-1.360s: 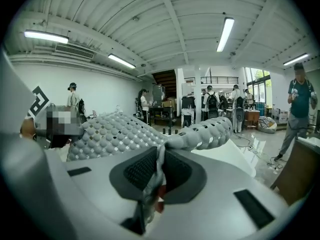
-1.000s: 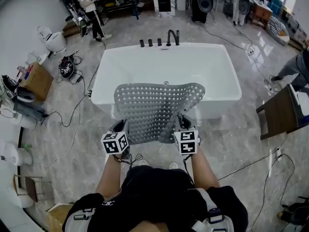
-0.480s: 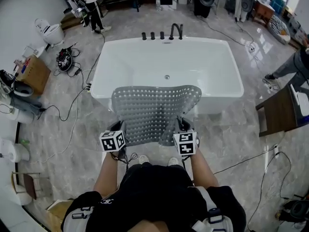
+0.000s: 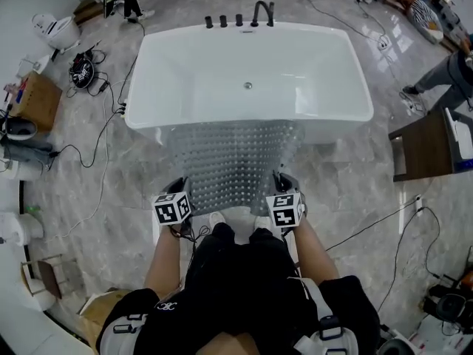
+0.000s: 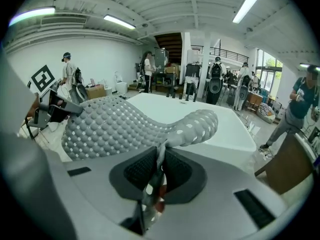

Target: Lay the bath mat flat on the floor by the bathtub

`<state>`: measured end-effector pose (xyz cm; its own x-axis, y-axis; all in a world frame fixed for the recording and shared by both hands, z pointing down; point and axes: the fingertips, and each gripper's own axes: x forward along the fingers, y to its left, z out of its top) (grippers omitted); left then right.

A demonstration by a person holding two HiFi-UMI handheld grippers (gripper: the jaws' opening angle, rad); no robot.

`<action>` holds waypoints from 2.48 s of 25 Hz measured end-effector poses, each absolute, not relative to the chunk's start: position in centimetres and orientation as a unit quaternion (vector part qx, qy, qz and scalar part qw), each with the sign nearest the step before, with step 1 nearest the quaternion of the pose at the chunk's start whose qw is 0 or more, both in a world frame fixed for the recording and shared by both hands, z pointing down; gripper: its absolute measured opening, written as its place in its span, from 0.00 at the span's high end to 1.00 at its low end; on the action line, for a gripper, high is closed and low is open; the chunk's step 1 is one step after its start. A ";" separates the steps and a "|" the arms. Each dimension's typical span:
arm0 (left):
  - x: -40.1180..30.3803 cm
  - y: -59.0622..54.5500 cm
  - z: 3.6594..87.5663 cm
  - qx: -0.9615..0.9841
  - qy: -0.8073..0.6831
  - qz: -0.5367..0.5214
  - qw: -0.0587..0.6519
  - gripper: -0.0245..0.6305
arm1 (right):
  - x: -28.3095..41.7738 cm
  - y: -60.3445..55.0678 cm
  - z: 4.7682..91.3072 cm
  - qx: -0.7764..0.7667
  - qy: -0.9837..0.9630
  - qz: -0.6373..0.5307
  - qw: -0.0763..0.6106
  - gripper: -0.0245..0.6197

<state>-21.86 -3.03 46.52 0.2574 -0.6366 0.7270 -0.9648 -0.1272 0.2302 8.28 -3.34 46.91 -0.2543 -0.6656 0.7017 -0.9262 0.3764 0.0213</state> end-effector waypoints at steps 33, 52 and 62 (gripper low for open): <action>-14.6 -4.4 93.2 0.668 -0.484 0.372 0.425 0.90 | 19.3 -0.6 93.9 0.507 -0.622 0.305 0.513 0.90; -17.7 -10.3 108.3 0.657 -0.468 0.468 0.360 0.89 | 17.3 -6.4 111.4 0.453 -0.617 0.278 0.581 0.89; -22.2 -10.3 116.4 0.621 -0.463 0.519 0.363 0.87 | 19.9 -6.1 119.5 0.468 -0.564 0.310 0.605 0.89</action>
